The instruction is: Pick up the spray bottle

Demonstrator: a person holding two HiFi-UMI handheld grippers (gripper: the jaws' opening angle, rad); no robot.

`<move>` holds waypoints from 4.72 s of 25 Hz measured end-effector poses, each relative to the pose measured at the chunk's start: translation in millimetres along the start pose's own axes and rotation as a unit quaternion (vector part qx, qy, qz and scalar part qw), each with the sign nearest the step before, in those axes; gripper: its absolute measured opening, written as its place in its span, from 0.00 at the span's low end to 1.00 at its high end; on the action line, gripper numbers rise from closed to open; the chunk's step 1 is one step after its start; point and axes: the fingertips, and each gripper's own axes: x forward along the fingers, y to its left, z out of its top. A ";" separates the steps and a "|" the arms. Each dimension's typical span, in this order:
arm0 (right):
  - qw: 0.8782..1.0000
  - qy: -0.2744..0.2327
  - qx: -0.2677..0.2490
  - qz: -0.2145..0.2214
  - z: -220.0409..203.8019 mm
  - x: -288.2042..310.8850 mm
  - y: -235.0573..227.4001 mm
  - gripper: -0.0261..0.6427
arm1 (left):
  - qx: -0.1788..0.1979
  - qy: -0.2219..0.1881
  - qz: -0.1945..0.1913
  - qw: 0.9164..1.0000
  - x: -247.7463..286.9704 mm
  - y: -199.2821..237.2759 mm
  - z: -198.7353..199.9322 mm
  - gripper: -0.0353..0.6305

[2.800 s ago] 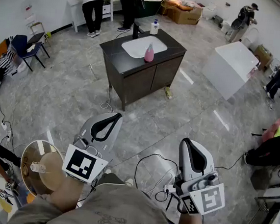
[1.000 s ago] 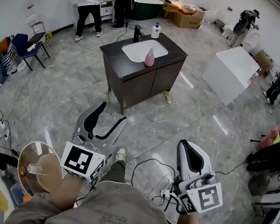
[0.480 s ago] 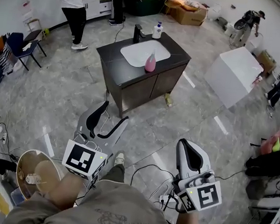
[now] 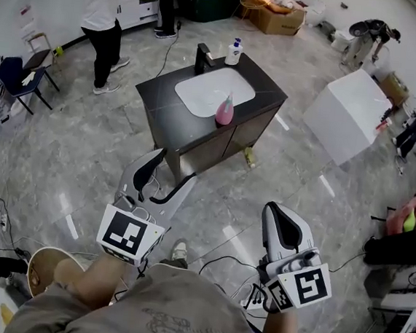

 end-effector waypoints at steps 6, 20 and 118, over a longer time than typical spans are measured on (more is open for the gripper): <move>1.000 0.006 0.001 -0.011 3.0 44.3 -15.5 0.08 | -0.004 -0.001 -0.009 1.000 33.0 37.6 -3.0 0.45; 1.000 0.015 0.009 -0.018 -6.9 108.3 -83.1 0.08 | -0.007 0.003 -0.011 1.000 112.1 72.3 -12.2 0.45; 0.972 0.195 0.079 0.108 -153.7 387.5 -304.1 0.08 | 0.000 0.218 0.007 0.976 471.4 115.8 -261.2 0.47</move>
